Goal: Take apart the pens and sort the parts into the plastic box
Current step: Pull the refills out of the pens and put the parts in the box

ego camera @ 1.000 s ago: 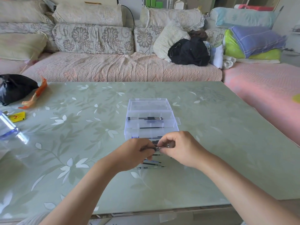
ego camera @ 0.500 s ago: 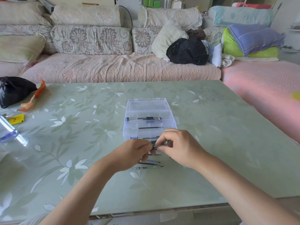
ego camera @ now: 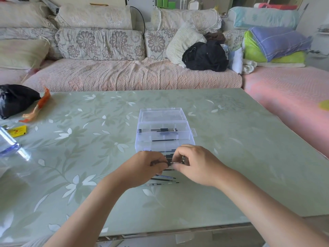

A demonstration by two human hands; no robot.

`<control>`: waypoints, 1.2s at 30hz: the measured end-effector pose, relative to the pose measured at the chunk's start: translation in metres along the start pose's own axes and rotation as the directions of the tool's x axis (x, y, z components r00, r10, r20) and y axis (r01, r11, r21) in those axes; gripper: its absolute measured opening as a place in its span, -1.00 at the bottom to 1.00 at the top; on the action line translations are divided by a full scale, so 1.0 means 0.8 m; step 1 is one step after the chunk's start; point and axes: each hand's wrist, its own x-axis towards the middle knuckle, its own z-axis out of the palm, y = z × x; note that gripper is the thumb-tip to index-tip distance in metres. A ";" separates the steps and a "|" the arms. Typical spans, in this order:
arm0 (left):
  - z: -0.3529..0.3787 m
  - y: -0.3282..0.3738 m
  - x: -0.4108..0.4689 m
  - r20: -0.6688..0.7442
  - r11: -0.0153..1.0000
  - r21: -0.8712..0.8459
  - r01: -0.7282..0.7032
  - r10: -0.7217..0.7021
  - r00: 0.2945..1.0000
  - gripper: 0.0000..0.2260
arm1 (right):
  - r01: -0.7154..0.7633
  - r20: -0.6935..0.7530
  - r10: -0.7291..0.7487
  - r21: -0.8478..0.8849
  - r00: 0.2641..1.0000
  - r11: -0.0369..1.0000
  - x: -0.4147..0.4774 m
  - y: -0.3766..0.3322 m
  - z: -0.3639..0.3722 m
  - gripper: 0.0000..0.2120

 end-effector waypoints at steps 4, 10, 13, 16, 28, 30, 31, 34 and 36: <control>0.000 -0.002 -0.001 -0.020 0.998 0.051 -0.024 0.025 0.999 -0.94 | -0.024 0.062 0.026 -0.033 0.998 0.999 0.001 0.004 0.005 -0.70; -0.003 -0.002 0.001 -0.069 0.992 0.122 -0.037 0.045 0.997 -0.96 | -0.019 0.014 0.019 -0.021 1.000 1.000 0.001 0.001 0.001 -0.87; -0.003 -0.003 0.001 -0.075 0.992 0.109 -0.058 0.066 0.995 -0.96 | -0.027 0.035 0.028 -0.020 0.999 0.999 0.002 0.001 0.002 -0.81; -0.002 -0.005 0.001 -0.080 0.993 0.095 -0.071 0.079 0.994 -0.97 | -0.035 0.081 0.037 -0.024 0.996 0.999 0.002 0.001 0.003 -0.72; 0.000 -0.007 0.002 -0.099 0.991 0.119 -0.065 0.077 0.992 -0.98 | -0.024 0.066 0.026 -0.041 0.997 0.999 0.002 0.001 0.003 -0.87; 0.000 -0.007 0.003 -0.106 0.991 0.123 -0.060 0.074 0.992 -0.97 | -0.012 0.041 0.014 -0.043 0.999 0.999 0.002 0.002 0.002 -0.89; 0.000 -0.007 0.003 -0.108 0.990 0.124 -0.060 0.074 0.991 -0.97 | -0.006 0.030 0.007 -0.047 1.000 0.999 0.002 0.003 0.001 -0.90; 0.002 -0.007 0.003 -0.108 0.989 0.128 -0.074 0.088 0.990 -0.97 | 0.010 0.030 -0.008 -0.064 1.000 0.998 0.002 0.002 0.001 -0.90; 0.003 -0.006 0.003 -0.114 0.989 0.128 -0.078 0.092 0.989 -0.97 | 0.011 0.039 -0.009 -0.066 0.999 0.998 0.002 0.003 0.003 -0.88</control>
